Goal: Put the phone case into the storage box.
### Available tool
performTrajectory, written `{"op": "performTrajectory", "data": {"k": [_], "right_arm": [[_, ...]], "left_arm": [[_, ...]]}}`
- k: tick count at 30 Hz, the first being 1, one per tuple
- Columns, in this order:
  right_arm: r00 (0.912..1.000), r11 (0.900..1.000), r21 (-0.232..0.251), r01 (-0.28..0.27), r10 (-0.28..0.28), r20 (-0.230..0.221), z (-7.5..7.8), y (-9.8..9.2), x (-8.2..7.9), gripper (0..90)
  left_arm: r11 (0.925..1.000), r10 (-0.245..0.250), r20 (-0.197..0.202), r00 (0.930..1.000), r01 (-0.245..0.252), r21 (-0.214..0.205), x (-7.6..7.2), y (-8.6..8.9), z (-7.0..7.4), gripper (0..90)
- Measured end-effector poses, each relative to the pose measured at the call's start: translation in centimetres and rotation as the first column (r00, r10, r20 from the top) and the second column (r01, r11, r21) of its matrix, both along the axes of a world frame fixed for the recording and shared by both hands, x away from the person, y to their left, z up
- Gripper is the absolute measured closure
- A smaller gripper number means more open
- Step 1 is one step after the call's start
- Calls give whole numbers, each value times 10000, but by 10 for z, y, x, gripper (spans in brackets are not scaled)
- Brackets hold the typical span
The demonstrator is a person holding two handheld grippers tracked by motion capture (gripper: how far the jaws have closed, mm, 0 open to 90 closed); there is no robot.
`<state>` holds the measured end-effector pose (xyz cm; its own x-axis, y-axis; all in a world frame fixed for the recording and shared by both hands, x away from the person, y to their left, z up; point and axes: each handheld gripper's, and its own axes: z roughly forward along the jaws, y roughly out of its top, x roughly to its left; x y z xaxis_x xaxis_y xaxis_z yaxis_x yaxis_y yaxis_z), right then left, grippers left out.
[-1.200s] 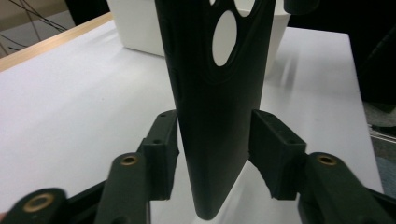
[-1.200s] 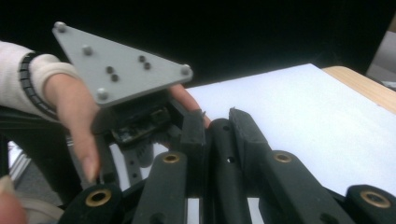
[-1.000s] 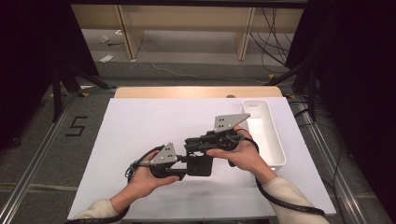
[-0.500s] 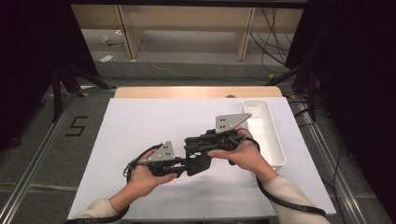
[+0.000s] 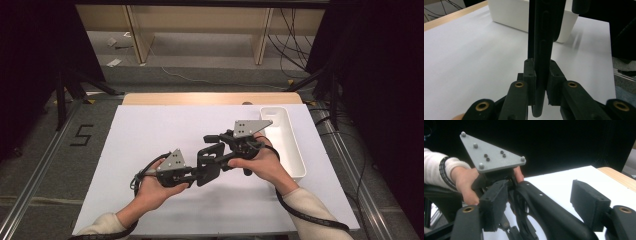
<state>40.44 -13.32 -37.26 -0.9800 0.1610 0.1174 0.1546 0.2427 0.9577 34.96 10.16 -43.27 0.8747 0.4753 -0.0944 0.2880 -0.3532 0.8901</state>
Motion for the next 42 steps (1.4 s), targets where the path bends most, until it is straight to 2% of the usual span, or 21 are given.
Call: {"op": "performTrajectory", "data": {"k": [5,8,13,16,20,26,32,36,42], "right_arm": [[9995,9993,197,327,-326,-12,2,-3,1,247],[9978,9974,304,659,-661,32,4,-5,1,181],[9899,9894,340,1412,-1415,80,2,-8,2,152],[9837,9834,286,1793,-1797,110,0,-8,3,117],[9797,9798,127,1994,-1996,191,-4,-6,4,38],[9688,9691,-80,2465,-2462,291,-11,-3,4,12],[9538,9544,-10,2987,-2985,339,-17,0,4,7],[9442,9448,55,3277,-3277,345,-20,4,1,6],[9352,9363,75,3512,-3512,465,-23,14,-3,6]], "left_arm": [[9993,382,-27,9993,-382,-14,0,2,1,801],[9977,679,-67,9977,-679,-34,1,4,2,801],[9913,1316,-74,9913,-1316,-59,3,8,3,801],[9848,1736,-84,9848,-1737,-84,4,11,3,800],[9733,2293,-102,9733,-2294,-104,6,14,3,800],[9518,3063,-166,9518,-3065,-87,7,19,4,800],[9356,3528,-213,9355,-3529,-52,9,21,3,800],[9292,3694,-224,9290,-3695,-14,9,21,3,800],[9293,3692,-259,9290,-3692,21,8,16,2,800]]}}
